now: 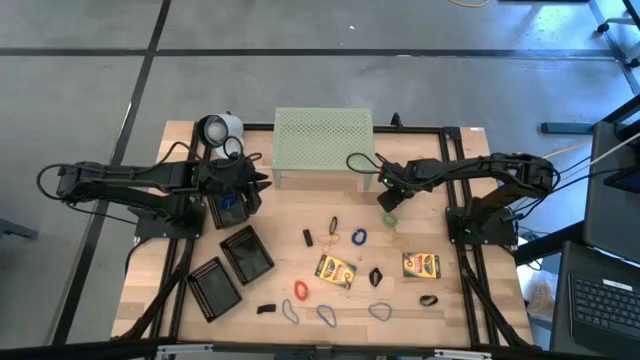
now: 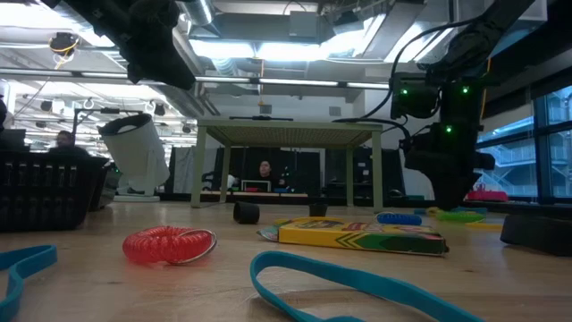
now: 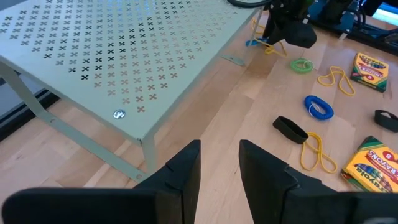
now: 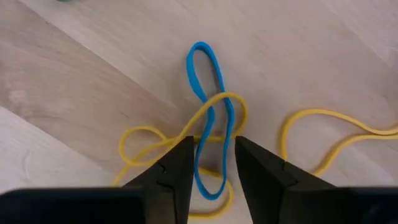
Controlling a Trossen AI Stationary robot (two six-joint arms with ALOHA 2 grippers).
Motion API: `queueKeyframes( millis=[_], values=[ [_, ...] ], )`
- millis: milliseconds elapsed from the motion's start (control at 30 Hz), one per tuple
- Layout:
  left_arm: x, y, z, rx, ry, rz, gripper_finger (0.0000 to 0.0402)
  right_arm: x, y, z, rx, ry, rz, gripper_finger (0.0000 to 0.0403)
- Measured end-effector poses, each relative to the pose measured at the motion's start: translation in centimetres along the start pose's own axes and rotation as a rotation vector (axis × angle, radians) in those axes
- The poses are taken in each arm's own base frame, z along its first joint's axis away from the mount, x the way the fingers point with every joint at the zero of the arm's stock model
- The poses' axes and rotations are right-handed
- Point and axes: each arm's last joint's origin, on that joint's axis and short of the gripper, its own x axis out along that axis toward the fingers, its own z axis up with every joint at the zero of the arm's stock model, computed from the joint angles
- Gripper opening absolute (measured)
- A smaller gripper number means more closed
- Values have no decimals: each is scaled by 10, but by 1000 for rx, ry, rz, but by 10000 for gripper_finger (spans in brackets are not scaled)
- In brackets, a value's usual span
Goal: Pick & Place Office Desk Supplies
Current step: Put the blue rubber band into the middle black bin
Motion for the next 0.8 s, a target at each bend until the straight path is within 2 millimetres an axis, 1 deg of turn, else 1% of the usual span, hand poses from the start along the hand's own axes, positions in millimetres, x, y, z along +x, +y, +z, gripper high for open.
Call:
queueKeyframes(
  millis=[467,600,800],
  values=[
    [0,0,0,-2,0,0,104,-1,-2,-2,-8,33,-22,25],
    [0,0,0,-2,1,0,103,-10,-1,2,-16,63,-42,7],
    [0,0,0,-18,1,0,103,-28,2,11,-52,61,-94,6]
  ],
)
